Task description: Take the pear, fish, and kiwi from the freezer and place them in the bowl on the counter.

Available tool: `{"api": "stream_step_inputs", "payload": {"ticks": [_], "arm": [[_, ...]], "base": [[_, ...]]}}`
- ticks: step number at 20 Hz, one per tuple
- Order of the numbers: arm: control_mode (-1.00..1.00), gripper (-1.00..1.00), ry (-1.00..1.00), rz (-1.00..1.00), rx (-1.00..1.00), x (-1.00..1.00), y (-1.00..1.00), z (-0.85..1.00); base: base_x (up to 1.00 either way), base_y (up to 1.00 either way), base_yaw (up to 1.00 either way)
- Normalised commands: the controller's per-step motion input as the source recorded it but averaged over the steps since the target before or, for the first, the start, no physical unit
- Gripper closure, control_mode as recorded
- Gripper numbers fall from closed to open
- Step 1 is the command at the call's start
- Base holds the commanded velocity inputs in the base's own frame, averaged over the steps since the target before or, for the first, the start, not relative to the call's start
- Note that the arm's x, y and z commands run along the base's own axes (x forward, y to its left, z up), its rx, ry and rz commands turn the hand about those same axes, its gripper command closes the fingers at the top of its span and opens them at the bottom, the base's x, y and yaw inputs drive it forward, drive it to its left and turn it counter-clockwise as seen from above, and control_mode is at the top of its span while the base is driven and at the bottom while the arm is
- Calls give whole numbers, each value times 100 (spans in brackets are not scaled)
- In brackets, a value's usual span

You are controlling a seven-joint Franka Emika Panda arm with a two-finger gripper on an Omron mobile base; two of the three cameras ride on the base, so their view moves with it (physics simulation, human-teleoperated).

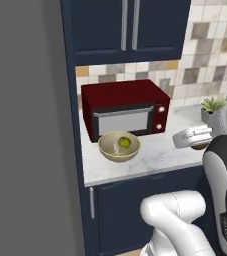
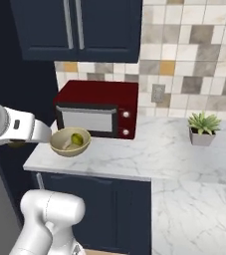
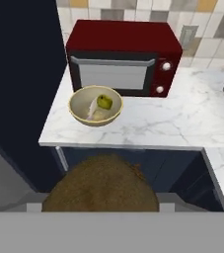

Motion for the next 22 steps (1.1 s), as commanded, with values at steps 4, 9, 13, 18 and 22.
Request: {"api": "stream_step_inputs", "payload": {"ticks": [4,9,13,18,22], "arm": [[100,100,0,0,0,0,0,0],[100,100,0,0,0,0,0,0],[100,100,0,0,0,0,0,0],[100,100,0,0,0,0,0,0],[-100,100,6,0,0,2,0,-10]], "base": [[54,-7,1],[67,-8,1],[58,-18,2],[33,-13,2],[1,0,0]]}}
